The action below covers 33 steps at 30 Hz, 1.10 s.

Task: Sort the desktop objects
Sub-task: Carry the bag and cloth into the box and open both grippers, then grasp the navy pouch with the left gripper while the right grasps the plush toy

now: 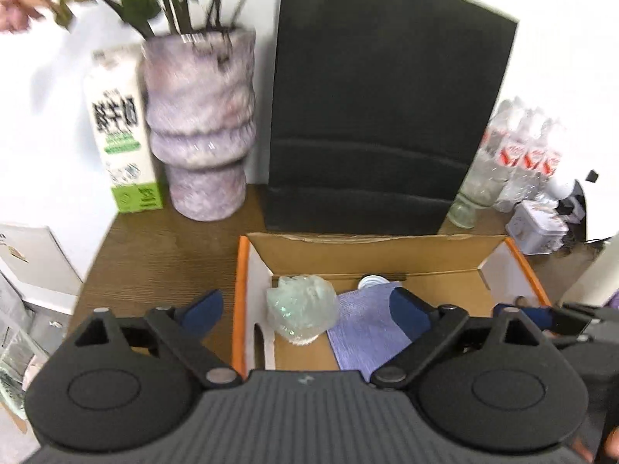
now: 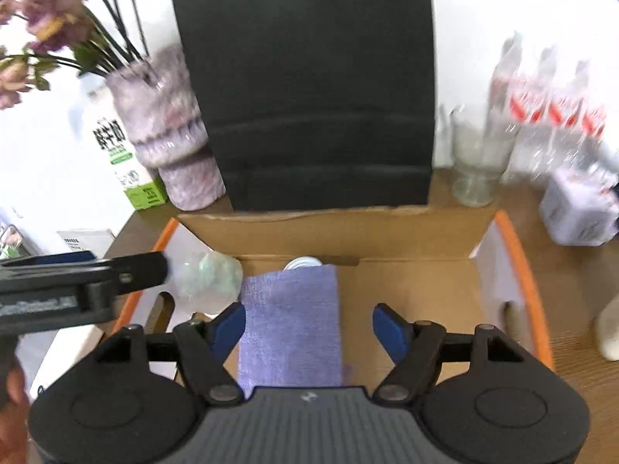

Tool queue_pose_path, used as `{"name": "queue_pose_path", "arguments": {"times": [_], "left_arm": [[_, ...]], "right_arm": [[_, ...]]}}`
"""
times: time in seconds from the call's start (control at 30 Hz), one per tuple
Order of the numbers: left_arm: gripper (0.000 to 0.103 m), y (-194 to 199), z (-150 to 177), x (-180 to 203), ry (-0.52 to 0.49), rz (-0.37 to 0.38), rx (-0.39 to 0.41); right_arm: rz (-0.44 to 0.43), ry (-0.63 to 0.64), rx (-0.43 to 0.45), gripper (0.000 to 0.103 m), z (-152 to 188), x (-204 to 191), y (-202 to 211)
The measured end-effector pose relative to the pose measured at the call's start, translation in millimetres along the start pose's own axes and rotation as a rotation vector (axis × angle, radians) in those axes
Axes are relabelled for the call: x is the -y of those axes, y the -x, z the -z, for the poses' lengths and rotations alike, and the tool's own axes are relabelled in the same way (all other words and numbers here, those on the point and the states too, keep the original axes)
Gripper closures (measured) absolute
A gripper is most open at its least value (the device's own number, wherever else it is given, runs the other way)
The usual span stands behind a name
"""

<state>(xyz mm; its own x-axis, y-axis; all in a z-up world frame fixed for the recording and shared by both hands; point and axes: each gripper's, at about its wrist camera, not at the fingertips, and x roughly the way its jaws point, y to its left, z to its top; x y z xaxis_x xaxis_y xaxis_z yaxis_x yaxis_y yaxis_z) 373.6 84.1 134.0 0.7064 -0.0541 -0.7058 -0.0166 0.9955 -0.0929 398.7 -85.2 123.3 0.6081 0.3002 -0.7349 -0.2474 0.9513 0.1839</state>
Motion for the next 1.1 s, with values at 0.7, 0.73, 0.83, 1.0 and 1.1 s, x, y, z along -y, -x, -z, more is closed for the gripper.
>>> {"name": "queue_pose_path", "arguments": {"times": [0.7,0.73,0.83,1.0,1.1], "left_arm": [[0.0,159,281,51,0.096,-0.089,0.195],[0.0,159,293,53,0.107,-0.097,0.195],[0.0,168,324,63,0.096,-0.069,0.197],[0.0,183,345,79,0.025,-0.106,0.227],[0.0,179,345,82,0.017,-0.084,0.216]], "right_arm": [[0.087,0.219,0.336,0.017,284,17,187],[0.094,0.235,0.334,0.017,296,17,190],[0.117,0.253,0.319,0.017,320,16,193],[0.106,0.237,0.336,0.017,348,16,204],[0.097,0.241,0.336,0.017,351,16,205]]}}
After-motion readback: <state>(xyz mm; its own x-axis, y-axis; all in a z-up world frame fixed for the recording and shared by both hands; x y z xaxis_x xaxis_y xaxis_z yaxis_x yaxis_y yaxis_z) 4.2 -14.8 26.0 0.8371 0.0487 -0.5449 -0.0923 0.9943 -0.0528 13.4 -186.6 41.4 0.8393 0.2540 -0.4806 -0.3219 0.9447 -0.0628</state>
